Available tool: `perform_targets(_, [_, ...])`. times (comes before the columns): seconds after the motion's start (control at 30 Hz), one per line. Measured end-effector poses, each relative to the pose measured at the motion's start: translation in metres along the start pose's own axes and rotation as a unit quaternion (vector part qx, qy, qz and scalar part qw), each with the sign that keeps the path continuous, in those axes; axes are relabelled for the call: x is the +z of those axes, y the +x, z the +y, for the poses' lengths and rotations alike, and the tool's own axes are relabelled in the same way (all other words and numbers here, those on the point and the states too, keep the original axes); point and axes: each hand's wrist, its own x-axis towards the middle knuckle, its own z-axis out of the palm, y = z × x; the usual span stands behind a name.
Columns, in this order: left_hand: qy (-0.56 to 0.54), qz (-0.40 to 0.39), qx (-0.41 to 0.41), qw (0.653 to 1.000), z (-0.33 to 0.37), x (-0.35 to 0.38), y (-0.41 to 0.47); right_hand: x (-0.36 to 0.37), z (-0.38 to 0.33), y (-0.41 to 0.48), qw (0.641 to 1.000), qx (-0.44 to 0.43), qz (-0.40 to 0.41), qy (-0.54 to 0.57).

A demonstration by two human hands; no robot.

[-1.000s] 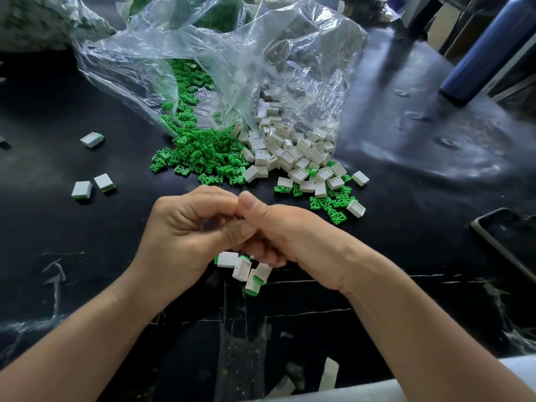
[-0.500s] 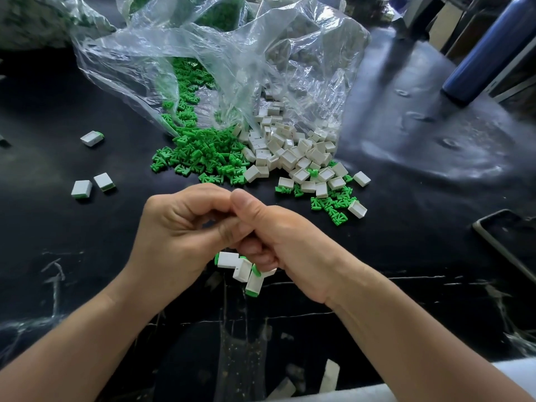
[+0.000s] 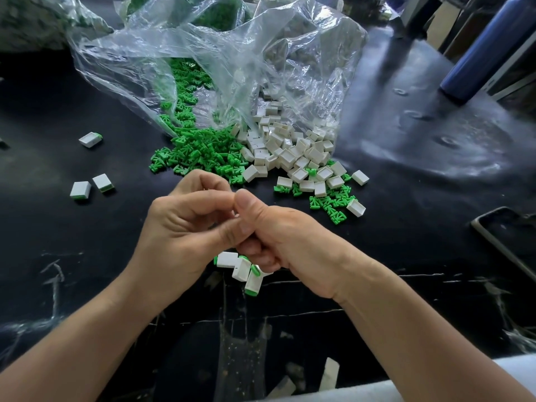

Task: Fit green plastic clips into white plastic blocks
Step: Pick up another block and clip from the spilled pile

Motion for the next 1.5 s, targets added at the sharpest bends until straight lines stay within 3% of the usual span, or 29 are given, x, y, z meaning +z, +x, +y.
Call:
perform_targets(0.27, [0.005, -0.011, 0.017, 1.000, -0.001, 0.002, 0.001, 0.004, -0.001, -0.002, 0.999, -0.027, 0.012, 0.030])
perform_targets(0.6, [-0.067, 0.003, -0.024, 0.997, 0.000, 0.006, 0.001, -0.006, -0.004, -0.001, 0.999, -0.010, 0.004, -0.036])
perform_targets(1.1, [-0.096, -0.001, -0.119, 0.988, 0.007, 0.003, 0.004, -0.010, -0.006, 0.000, 0.997, 0.000, -0.018, 0.073])
perform_targets(1.5, [-0.072, 0.006, -0.145, 0.987, 0.010, 0.003, 0.003, -0.010, -0.009, -0.004, 0.998, -0.026, 0.001, -0.061])
